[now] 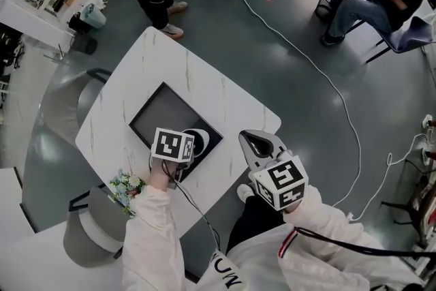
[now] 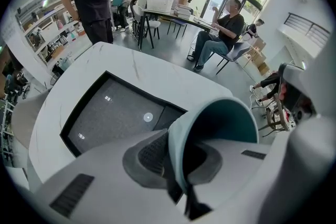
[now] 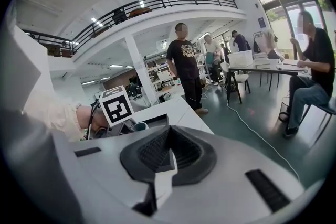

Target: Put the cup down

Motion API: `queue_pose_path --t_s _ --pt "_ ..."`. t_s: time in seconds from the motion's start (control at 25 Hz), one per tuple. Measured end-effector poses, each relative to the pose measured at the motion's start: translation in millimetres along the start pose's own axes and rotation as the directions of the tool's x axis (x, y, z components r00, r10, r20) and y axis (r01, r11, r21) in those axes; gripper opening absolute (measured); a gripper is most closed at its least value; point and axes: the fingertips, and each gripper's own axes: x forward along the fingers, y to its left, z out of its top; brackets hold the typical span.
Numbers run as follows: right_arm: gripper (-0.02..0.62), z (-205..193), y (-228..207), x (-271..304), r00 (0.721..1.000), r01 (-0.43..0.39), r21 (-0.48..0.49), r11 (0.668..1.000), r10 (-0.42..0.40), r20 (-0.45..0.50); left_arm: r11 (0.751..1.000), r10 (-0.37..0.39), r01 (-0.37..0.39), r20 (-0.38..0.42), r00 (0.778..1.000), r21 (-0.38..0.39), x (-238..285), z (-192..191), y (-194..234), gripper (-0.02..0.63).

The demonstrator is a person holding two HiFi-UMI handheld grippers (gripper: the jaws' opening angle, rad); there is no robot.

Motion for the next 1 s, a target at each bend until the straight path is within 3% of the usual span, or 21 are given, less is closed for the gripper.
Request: queue_pose_path --t_s 0.16,1.0 --pt "0.005 -4 2 2 1.0 -0.001 0.007 1.0 0.001 -0.008 1.0 0.008 -0.008 -0.038 0.999 0.015 7 -6 2 0.032" --pt "0.005 -15 1 2 1.0 -0.001 0.018 1.0 0.002 -0.03 0.999 -0.008 0.009 -0.038 0.999 0.041 13 -6 4 0.034"
